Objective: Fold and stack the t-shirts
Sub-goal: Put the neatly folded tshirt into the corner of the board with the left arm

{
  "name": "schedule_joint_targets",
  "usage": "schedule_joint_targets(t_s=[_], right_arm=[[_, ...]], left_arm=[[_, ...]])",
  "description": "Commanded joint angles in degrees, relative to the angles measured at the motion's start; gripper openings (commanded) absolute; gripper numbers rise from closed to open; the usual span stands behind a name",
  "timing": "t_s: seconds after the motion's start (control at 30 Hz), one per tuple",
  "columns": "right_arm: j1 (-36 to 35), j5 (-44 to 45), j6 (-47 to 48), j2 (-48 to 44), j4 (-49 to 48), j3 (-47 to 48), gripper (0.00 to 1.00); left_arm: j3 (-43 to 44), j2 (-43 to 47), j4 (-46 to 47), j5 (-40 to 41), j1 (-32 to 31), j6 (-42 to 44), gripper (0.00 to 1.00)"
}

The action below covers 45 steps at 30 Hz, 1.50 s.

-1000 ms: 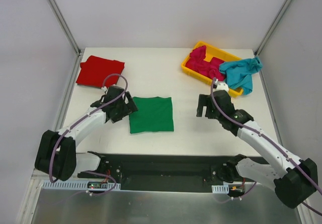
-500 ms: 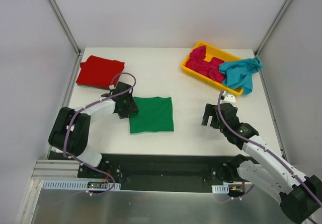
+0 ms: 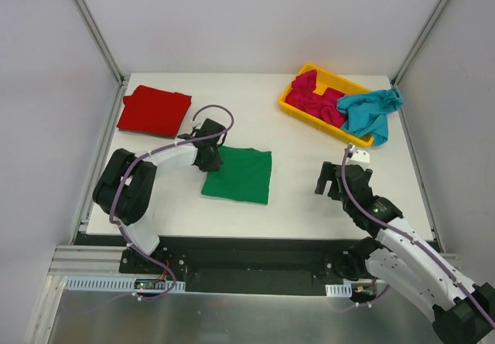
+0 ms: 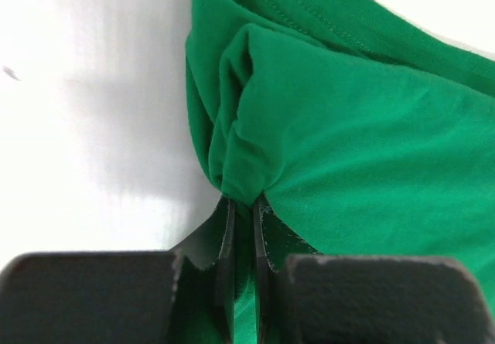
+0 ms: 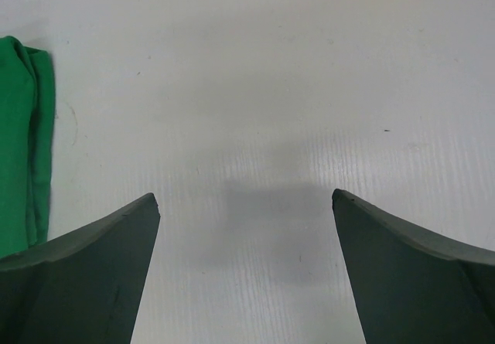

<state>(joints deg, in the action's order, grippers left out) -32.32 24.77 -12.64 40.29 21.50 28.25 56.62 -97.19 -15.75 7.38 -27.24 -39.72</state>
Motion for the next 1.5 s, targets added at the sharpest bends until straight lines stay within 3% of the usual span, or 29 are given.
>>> schedule_joint_targets(t_s=[0.0,0.07,0.2,0.47,0.57,0.73,1.1,1.47], right_arm=[[0.24,3.43,-0.36,-1.97,-0.32,-0.56,0.96],[0.23,4.14,-0.54,-2.76,-0.32,-1.09,0.96],[0.15,4.84,0.42,-4.6,-0.93,-1.97,0.96],[0.15,6.87,2.53,-7.24,-3.03,-3.99,0.96],[0.15,5.46,3.41,-8.47,-3.83,-4.69,0.96],[0.23,5.37,3.59,-9.36,-5.67,-5.84,0.96],[0.15,8.71,2.62,-9.18,-8.22,-7.68,0.96],[0.15,9.33,2.54,-9.53,-8.58,-8.04,0.96]], left_arm=[[5.85,-0.29,-6.93,20.61,-0.88,12.01,0.0],[8.94,-0.2,-6.75,28.62,-0.88,19.38,0.0],[15.18,-1.42,-4.04,35.77,0.69,33.45,0.0],[18.87,-3.79,10.55,32.53,8.6,54.64,0.0],[20.45,-5.64,18.63,31.47,10.8,66.15,0.0],[26.51,-7.84,20.58,30.24,14.32,74.86,0.0],[29.16,-1.96,22.25,28.13,15.91,78.04,0.0],[30.65,5.16,17.07,22.07,15.91,73.39,0.0]])
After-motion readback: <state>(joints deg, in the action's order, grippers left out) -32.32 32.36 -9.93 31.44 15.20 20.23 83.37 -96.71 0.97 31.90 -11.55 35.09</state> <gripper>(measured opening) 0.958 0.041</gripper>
